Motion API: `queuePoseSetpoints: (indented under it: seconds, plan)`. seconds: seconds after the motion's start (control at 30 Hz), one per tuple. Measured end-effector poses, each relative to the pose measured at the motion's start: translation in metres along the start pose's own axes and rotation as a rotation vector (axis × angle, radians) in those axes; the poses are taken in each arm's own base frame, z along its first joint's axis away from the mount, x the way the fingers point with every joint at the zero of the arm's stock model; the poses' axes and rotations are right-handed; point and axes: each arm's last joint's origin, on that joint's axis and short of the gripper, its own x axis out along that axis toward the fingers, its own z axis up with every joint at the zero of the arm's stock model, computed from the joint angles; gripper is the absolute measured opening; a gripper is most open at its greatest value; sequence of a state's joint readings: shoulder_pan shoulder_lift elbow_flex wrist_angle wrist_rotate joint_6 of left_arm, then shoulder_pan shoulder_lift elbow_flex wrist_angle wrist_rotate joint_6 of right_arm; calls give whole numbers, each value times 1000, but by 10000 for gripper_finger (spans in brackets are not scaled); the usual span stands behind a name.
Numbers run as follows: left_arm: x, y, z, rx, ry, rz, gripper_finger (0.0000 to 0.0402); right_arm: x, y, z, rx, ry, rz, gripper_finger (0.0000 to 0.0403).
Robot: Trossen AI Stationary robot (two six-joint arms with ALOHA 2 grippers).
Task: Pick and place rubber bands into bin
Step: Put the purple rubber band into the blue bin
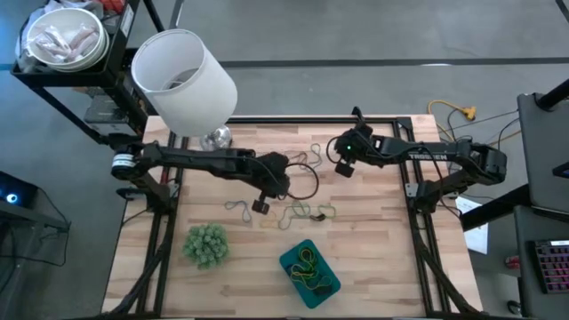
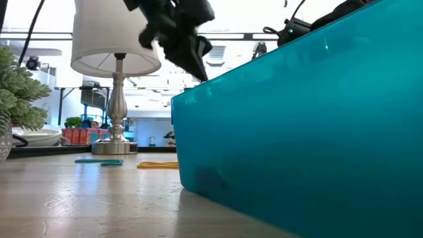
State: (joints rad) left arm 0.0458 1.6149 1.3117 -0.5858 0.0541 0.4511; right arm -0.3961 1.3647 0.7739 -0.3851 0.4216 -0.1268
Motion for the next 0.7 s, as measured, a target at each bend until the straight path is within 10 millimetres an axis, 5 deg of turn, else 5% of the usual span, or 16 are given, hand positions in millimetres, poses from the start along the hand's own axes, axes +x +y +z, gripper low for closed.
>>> queuePoseSetpoints:
  seconds: [0.7]
  plan:
    - [-12, -36, 47, 169, -489, -303, 0, 15, -13, -16, 76, 28, -40, 73]
